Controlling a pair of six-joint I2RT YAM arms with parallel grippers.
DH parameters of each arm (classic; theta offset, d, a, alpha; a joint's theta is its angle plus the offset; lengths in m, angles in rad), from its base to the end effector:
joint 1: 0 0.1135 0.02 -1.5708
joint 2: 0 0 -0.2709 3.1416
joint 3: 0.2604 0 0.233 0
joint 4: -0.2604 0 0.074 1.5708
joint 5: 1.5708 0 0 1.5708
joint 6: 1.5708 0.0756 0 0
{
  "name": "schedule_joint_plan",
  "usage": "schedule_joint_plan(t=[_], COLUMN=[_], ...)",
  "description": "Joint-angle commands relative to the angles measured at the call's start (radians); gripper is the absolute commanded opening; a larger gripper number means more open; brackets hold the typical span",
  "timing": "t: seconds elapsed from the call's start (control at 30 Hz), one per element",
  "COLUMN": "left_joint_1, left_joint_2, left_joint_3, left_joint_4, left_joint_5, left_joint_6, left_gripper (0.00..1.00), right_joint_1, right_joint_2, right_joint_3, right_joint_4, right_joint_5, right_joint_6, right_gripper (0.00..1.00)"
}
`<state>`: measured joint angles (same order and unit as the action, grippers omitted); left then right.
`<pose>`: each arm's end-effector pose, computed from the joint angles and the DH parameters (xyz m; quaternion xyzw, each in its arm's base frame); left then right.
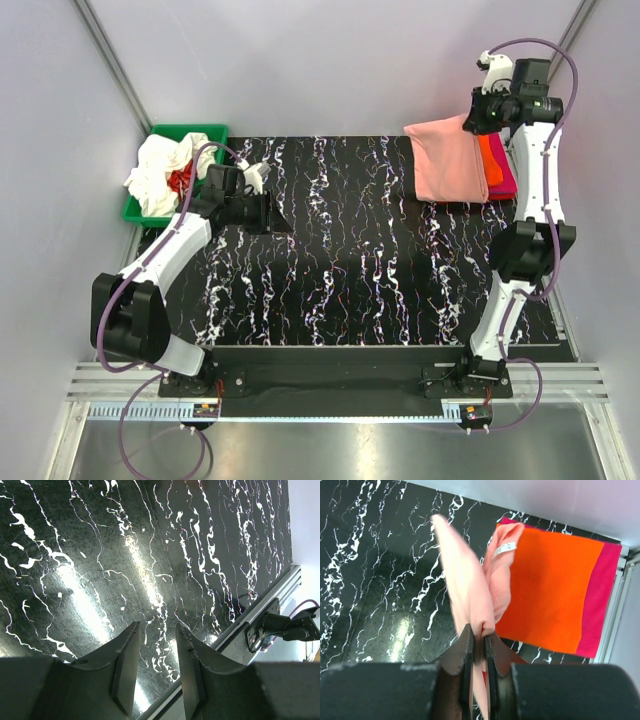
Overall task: Fold and stack the t-shirts
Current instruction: Neatly place the folded tshirt to the corner
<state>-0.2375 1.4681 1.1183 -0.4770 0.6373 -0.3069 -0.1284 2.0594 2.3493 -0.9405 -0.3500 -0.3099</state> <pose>0.2961 -0.1180 0.2630 0.0831 0.8881 -0.3739 0.2540 0.4607 -0.0333 0.3867 -0.1569 0.8717 0.0572 0.4607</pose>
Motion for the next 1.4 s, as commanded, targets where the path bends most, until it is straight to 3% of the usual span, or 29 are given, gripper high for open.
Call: schedule_joint_plan(t=[0.0,0.27,0.47,0.7,1.13,1.37], left_joint_1=[0.001,0.001,0.0,0.007,0.053,0.056], left_joint_2=[-0.002,0.004,-0.002,0.0,-0.043,-0.045], left_joint_3=[-0.005,-0.008,-0.012,-0.006,-0.002,-0.003], left_joint_4=[0.037,0.04,0.044,0.037,0.032,0.034], left_joint_5=[0.039,0.047,0.044,0.032,0.035,0.039], left_joint_6=[-0.005,-0.008,-0.006,0.006,0.006,0.005], left_gripper=[0.39,0.4,0.4,0.42,0.43,0.43], right_joint_1=[-0.039,-0.108,-0.114,-0.116,-0.146,-0.157], right_joint_2=[0.063,0.27,0.427,0.366,0.26,0.188], right_joint_3=[0.126,0.358,0.511,0.409,0.309,0.279], right_joint_4=[0.017,0.002,0.045,0.224,0.135,0.124], right_joint_5=[-0.056,-0.135,-0.107,-0.001,0.092,0.017], right_joint_6=[-0.04,-0.046,-0.052,-0.018,0.015,0.011], right_gripper=[0.0,0.0,0.0,0.0,0.0,0.0])
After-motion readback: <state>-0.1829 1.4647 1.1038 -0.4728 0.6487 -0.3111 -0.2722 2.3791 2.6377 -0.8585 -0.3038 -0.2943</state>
